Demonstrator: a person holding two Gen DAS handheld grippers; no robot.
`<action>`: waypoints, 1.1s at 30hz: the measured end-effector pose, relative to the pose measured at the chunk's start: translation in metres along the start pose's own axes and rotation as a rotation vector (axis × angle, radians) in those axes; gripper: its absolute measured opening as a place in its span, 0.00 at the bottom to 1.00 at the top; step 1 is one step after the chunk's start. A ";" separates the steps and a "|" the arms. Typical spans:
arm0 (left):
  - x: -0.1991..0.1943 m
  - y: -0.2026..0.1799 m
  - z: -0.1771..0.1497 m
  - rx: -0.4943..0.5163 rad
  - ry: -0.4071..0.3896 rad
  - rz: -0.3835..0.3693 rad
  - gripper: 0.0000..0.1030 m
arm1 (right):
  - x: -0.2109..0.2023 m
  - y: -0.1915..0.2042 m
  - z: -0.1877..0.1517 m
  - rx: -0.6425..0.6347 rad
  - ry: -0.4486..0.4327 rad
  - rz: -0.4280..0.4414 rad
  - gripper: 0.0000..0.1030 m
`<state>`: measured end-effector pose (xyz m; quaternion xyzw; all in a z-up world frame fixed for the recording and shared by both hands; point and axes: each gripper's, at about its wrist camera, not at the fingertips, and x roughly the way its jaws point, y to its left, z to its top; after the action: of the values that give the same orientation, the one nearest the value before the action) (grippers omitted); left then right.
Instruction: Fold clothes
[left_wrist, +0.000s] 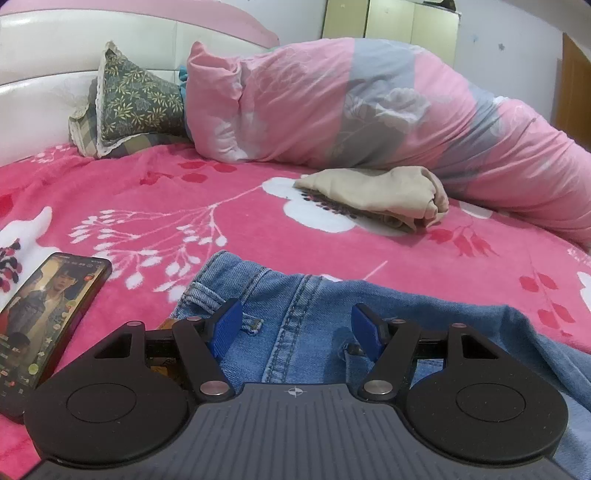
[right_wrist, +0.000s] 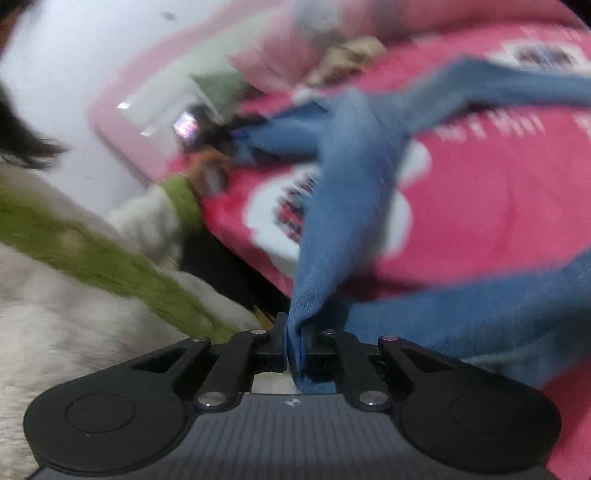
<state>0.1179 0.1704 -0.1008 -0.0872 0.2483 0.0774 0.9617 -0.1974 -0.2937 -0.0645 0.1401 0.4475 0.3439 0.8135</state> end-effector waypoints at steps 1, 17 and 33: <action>0.000 0.000 0.000 0.002 0.000 0.001 0.64 | -0.006 -0.002 0.002 0.012 -0.012 -0.007 0.09; 0.001 -0.002 -0.001 0.015 0.002 0.012 0.64 | -0.078 -0.211 0.104 0.705 -0.696 -0.376 0.56; 0.002 -0.006 -0.002 0.036 0.003 0.031 0.64 | -0.094 -0.246 0.110 0.859 -1.027 -0.683 0.02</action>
<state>0.1200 0.1645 -0.1024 -0.0660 0.2524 0.0875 0.9614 -0.0343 -0.5273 -0.0754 0.4412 0.1252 -0.2410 0.8553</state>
